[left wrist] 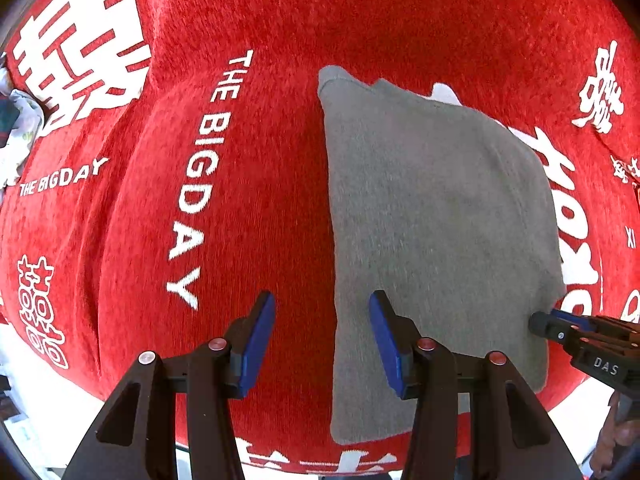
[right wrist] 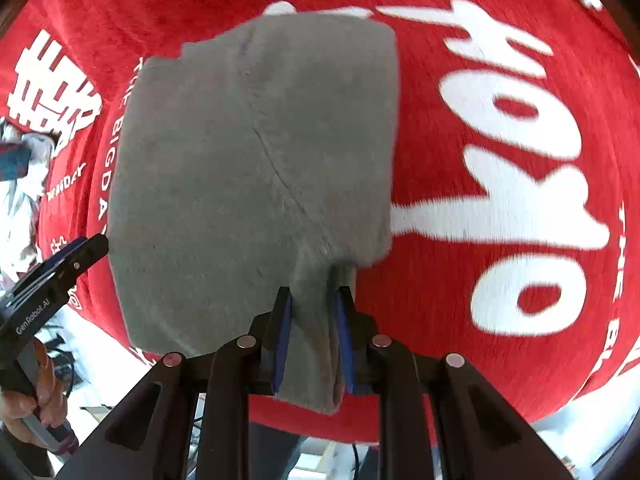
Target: Fold small clothes
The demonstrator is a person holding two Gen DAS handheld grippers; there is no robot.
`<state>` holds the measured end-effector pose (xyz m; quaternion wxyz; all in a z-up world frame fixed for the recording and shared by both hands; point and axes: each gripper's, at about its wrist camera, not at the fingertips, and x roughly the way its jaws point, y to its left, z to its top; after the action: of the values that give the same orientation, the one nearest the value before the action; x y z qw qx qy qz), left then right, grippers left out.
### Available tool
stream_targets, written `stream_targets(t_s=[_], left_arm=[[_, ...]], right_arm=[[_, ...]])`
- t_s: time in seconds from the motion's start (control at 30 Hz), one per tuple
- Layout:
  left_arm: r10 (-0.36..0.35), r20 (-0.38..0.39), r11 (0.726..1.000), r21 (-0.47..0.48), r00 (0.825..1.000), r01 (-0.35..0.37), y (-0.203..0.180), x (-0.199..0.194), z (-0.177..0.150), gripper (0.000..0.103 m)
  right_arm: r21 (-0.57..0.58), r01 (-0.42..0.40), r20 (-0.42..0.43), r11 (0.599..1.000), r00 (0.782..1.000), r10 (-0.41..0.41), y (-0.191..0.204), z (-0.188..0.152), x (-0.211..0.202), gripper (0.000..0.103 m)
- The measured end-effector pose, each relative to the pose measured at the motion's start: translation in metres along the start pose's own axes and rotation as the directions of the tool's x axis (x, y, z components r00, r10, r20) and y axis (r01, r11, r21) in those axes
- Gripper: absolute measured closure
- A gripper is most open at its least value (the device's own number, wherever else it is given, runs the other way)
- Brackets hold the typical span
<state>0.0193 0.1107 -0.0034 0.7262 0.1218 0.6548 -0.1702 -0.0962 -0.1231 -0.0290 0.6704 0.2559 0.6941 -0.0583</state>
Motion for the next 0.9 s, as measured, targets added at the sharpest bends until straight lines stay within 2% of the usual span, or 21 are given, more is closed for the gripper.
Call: stream_targets(t_s=[0.23, 0.33, 0.67, 0.83, 0.87, 0.9], left_arm=[[-0.003, -0.035, 1.000, 0.014, 0.999, 0.003, -0.002, -0.007, -0.013, 0.052], [-0.006, -0.040, 1.000, 0.021, 0.999, 0.007, -0.004, -0.014, -0.016, 0.052], [0.011, -0.049, 0.999, 0.033, 0.999, -0.010, -0.013, -0.043, -0.024, 0.052], [-0.020, -0.024, 1.000, 0.010, 1.000, 0.020, -0.012, -0.060, -0.027, 0.051], [-0.039, -0.024, 0.999, -0.002, 0.999, 0.039, -0.012, -0.064, -0.028, 0.032], [-0.052, -0.023, 0.999, -0.011, 0.998, 0.052, -0.012, -0.067, -0.028, 0.019]], right_arm=[[0.016, -0.001, -0.015, 1.000, 1.000, 0.001, 0.000, -0.012, -0.010, 0.080], [0.021, -0.005, -0.008, 1.000, 1.000, 0.005, 0.003, -0.014, -0.019, 0.075], [0.013, -0.015, 0.019, 1.000, 1.000, 0.015, 0.016, -0.017, -0.054, 0.076], [0.012, -0.014, 0.027, 1.000, 1.000, 0.014, 0.021, -0.023, -0.070, 0.067], [0.010, -0.011, 0.031, 1.000, 0.999, 0.011, 0.022, -0.024, -0.074, 0.063], [0.009, -0.008, 0.034, 1.000, 0.999, 0.007, 0.023, -0.024, -0.077, 0.060]])
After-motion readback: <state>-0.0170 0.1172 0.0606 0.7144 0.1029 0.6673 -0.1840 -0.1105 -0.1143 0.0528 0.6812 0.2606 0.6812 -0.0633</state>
